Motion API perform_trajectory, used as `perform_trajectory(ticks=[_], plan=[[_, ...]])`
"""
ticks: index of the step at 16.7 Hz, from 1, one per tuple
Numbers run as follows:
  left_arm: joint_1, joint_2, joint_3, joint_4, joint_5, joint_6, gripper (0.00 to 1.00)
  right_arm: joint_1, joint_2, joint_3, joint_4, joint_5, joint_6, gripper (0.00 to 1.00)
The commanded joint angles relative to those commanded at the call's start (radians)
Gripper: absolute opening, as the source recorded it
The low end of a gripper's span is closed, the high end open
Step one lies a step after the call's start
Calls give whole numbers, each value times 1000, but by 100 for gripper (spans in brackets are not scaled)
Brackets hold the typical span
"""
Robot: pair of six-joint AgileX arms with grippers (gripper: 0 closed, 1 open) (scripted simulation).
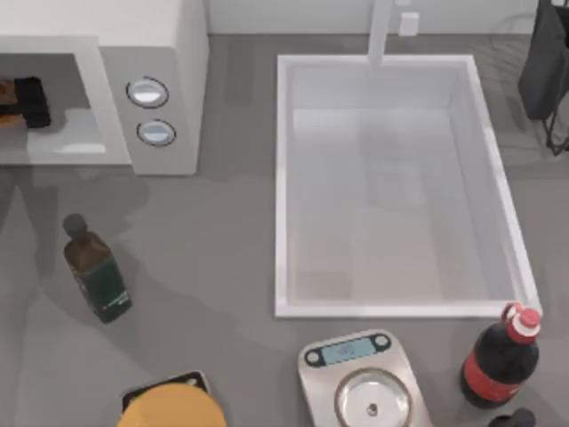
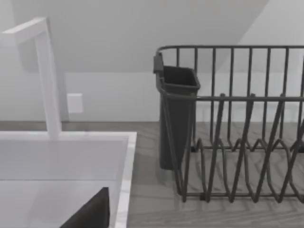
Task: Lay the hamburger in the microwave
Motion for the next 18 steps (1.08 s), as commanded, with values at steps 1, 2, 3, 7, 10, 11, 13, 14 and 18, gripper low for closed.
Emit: perform_trajectory(ticks=[1, 2, 3, 7, 10, 11, 13, 14, 18], plan=[[8, -19, -10, 16, 0, 2, 100, 0, 0, 0, 0, 0, 0, 100], [15, -40, -24, 33, 1, 5, 100, 0, 0, 0, 0, 0, 0, 100], [23, -63, -44, 51, 4, 8, 100, 0, 0, 0, 0, 0, 0, 100], [49, -168, -161, 131, 27, 27, 100, 0, 0, 0, 0, 0, 0, 100], [64, -247, -278, 195, 54, 43, 100, 0, 0, 0, 0, 0, 0, 100], [69, -272, -320, 217, 64, 47, 100, 0, 0, 0, 0, 0, 0, 100], [78, -314, -405, 260, 83, 53, 100, 0, 0, 0, 0, 0, 0, 100], [83, -333, -448, 281, 92, 55, 100, 0, 0, 0, 0, 0, 0, 100], [105, -389, -611, 353, 124, 61, 100, 0, 0, 0, 0, 0, 0, 100]])
